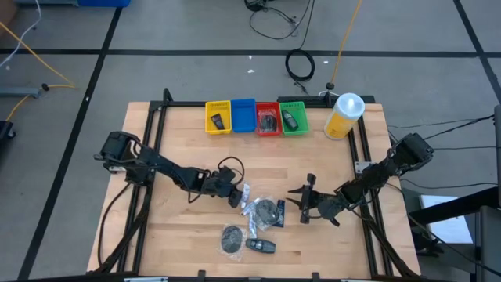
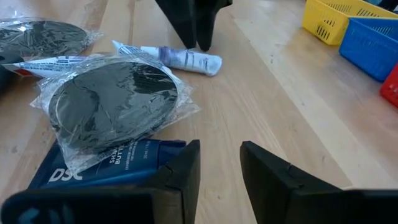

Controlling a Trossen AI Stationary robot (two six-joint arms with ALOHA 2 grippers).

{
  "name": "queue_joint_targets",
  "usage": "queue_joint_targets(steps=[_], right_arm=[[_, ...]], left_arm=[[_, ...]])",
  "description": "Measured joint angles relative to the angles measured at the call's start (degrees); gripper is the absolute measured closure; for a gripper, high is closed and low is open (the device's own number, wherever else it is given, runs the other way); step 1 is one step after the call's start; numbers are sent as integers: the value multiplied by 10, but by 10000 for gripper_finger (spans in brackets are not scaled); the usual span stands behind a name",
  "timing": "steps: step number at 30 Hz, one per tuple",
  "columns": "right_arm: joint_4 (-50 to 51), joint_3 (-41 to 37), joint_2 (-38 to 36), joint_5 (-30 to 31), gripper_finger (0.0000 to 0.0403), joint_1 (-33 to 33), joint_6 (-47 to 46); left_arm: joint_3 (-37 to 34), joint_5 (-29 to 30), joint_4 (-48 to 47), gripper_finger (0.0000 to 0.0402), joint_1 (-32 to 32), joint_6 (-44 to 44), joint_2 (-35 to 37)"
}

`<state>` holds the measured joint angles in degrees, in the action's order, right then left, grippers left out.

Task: Pick & Place Travel size toiletries
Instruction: Put the white toothpaste into the blue basket

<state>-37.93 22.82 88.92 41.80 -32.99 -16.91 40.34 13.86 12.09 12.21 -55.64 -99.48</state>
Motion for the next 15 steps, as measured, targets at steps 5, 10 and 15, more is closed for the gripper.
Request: queue_joint_targets(steps=[5,10,15], right_arm=[[0,0,0,0,299,0,0],[0,0,0,0,298,0,1],[0,0,0,0,298,0,1]], left_arm=[[0,1,27,205,-3,32,0],[0,-47,46,149,-20,64,7],[0,-24,51,89,-19,52,9]])
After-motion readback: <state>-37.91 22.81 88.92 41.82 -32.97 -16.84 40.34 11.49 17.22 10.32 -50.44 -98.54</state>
